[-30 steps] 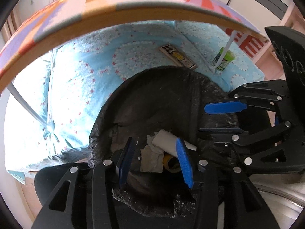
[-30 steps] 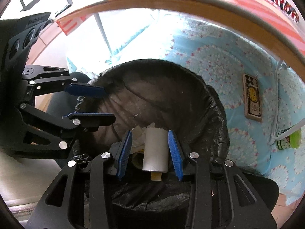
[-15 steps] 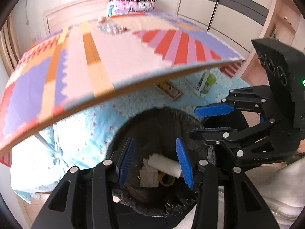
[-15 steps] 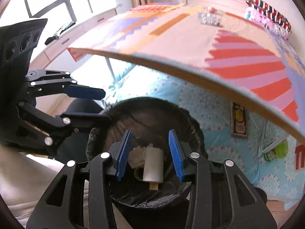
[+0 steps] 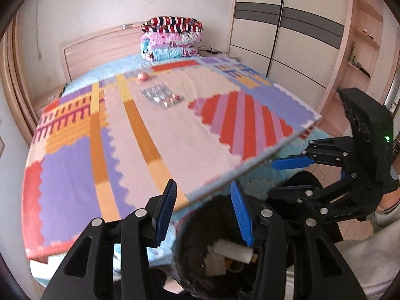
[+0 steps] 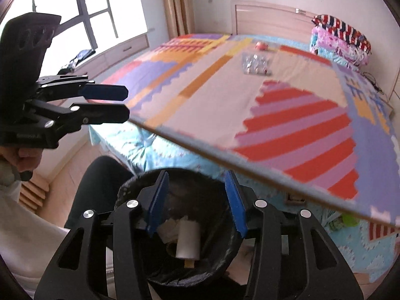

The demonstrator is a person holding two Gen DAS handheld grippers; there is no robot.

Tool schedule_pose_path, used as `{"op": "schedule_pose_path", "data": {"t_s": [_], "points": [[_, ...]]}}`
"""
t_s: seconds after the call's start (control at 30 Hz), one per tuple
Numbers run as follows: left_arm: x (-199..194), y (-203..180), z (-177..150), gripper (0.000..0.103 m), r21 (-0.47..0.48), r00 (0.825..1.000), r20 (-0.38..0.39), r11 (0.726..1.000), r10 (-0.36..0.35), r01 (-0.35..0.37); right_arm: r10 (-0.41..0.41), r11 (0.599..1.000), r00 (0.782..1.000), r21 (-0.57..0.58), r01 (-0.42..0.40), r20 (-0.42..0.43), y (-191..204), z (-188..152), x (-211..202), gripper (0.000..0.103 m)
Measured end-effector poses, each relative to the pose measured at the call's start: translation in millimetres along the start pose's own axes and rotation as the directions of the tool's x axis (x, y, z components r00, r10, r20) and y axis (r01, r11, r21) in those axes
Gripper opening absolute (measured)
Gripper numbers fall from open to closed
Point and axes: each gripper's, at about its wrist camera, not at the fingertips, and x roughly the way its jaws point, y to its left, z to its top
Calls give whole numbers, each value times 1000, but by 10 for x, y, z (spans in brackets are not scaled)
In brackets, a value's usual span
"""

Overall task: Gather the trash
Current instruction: 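Raise both open tools out of the bin back over the board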

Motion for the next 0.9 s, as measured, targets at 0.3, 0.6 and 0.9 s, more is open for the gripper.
{"op": "schedule_pose_path", "data": {"t_s": [0.3,0.6,0.9], "points": [[113,284,528,43,42,999,28,999,26,-27,-27,1000,999,-2,27,45,-201,284,3,53],[473,622,1028,43,43,999,20,998,48,-49,-35,999,998,19,34,61,-450,480,103,55],[1077,1084,1479,56,-7,997,2,997,73,-73,-36,999,997,33,33,74,-620,761,321,55]]}}
